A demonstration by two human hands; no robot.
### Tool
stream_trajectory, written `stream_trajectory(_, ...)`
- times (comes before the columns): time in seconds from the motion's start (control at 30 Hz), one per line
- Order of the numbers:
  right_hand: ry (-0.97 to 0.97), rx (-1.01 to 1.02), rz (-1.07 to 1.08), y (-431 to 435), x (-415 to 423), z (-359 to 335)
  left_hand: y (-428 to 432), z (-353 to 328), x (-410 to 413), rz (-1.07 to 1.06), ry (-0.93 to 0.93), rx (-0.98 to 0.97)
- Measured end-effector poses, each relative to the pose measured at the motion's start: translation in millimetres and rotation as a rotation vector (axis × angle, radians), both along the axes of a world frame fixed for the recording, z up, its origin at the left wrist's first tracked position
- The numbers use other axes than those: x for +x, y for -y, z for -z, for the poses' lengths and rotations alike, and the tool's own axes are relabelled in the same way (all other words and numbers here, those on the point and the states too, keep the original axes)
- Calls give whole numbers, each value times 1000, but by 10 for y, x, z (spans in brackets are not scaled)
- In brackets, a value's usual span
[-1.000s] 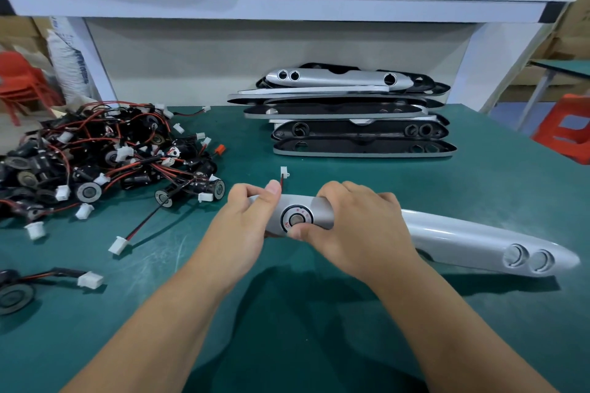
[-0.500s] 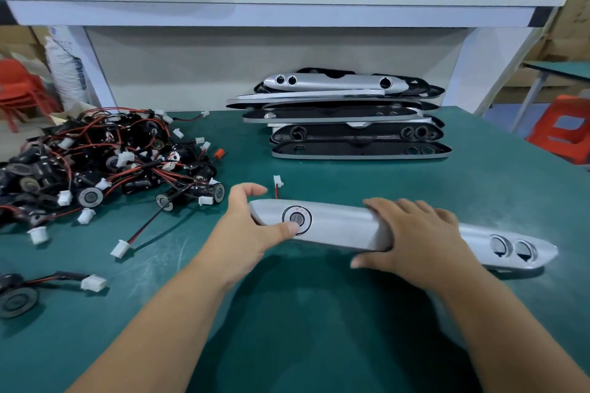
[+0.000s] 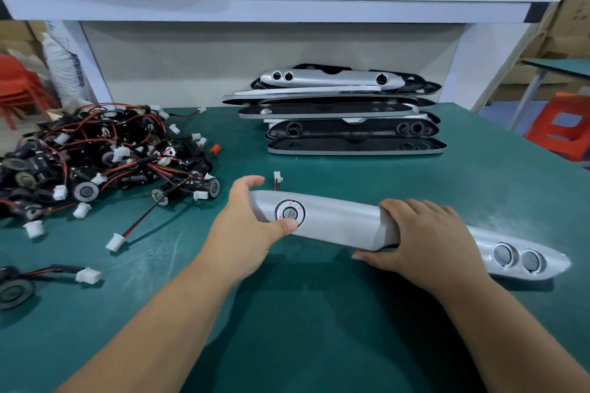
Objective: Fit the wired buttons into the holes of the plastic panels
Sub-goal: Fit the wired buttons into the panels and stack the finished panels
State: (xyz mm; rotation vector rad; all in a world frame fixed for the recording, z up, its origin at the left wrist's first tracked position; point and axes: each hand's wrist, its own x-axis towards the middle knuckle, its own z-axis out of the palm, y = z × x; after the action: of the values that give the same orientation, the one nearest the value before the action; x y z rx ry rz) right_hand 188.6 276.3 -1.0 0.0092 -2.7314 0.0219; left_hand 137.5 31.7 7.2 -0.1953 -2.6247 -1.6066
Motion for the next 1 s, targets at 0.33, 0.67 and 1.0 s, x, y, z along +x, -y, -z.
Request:
stream_trajectory(0.33, 165, -28, 113, -303, 60, 43, 169, 65, -138, 29, 65, -28)
stream_trajectory(0.67, 130, -282, 366, -1089, 325, 183, 156, 154, -233, -11, 58, 17)
stream_trajectory(1.0, -166, -358, 266, -988, 659, -1, 136, -61, 234, -190, 165, 675)
